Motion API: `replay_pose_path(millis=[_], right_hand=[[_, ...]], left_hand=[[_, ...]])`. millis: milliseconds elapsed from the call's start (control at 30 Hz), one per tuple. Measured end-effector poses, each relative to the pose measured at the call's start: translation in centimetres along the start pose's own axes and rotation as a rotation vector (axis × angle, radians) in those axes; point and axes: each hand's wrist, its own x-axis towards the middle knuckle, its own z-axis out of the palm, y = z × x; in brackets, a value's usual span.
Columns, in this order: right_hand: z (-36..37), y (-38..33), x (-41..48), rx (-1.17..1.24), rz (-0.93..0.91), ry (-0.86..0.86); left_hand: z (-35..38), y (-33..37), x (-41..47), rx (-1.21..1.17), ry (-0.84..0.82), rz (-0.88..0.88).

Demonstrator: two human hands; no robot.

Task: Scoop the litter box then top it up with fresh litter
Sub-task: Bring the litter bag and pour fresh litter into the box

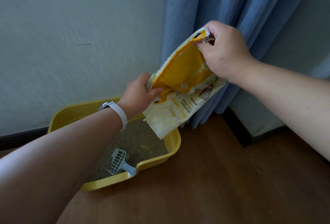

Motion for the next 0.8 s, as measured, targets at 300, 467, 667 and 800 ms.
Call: replay_pose_path(millis=[300,467,667,800], right_hand=[[0.6,-0.9,-0.2,0.019,0.008,-0.003],[0.9,-1.5,0.1,0.036,-0.002,0.003],[1.0,-1.4,0.6,0.036,0.026,0.027],[1.2,-0.9,0.2,0.028,0.06,0.016]], left_hand=[[-0.3,-0.5,0.6,0.005,0.045,-0.011],[-0.2,-0.6,0.6,0.017,0.059,-0.015],[-0.7,-1.3,-0.3,-0.037,0.0,-0.059],[-1.2,-2.0,-0.9,-0.059,-0.037,-0.074]])
